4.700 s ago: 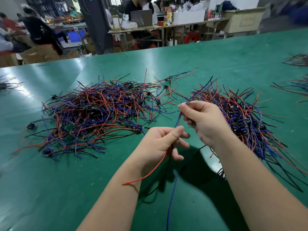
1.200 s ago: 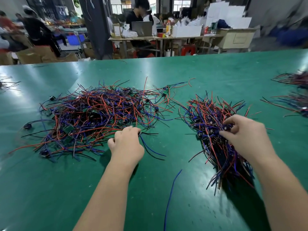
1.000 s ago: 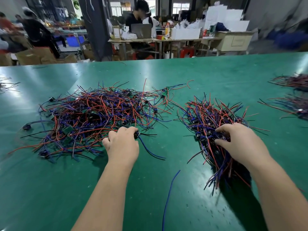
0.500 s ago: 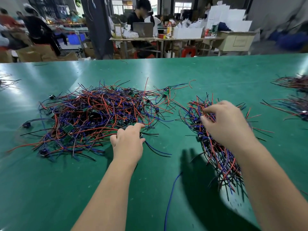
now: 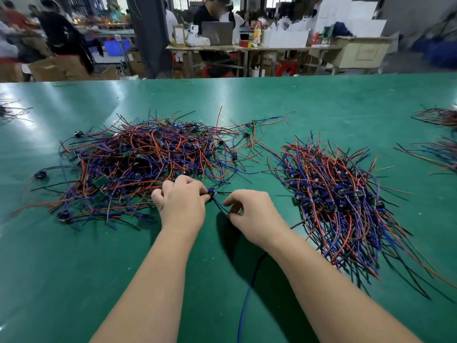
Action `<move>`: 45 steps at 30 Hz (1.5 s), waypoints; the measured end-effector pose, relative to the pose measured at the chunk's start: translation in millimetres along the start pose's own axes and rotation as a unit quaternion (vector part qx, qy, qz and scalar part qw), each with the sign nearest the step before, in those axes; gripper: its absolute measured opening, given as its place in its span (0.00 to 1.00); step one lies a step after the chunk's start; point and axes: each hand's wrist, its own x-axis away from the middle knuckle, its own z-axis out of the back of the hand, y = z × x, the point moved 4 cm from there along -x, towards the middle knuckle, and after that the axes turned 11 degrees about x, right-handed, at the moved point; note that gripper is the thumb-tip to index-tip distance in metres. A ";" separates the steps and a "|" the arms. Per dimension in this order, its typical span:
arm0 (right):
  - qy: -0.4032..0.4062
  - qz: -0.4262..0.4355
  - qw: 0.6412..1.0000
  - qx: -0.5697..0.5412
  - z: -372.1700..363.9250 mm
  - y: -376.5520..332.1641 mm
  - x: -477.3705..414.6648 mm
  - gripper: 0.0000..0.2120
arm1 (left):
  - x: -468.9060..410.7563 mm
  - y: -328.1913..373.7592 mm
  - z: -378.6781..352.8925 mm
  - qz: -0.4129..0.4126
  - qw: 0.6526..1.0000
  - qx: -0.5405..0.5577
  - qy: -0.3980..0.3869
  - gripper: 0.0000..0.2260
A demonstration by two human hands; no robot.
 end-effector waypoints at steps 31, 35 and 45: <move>0.010 -0.085 0.785 -0.614 40.3 8.4 -1.1 0.20 | 28.8 57.3 31.1 -0.057 0.773 0.617 -0.136 0.12; -0.013 -0.113 0.788 -0.605 36.8 10.4 -0.6 0.16 | 29.8 60.3 41.9 -0.234 0.878 0.418 -0.017 0.12; 0.017 -0.159 0.723 -0.672 36.7 20.9 -2.3 0.04 | 33.4 62.4 46.5 -0.329 0.912 0.242 0.030 0.19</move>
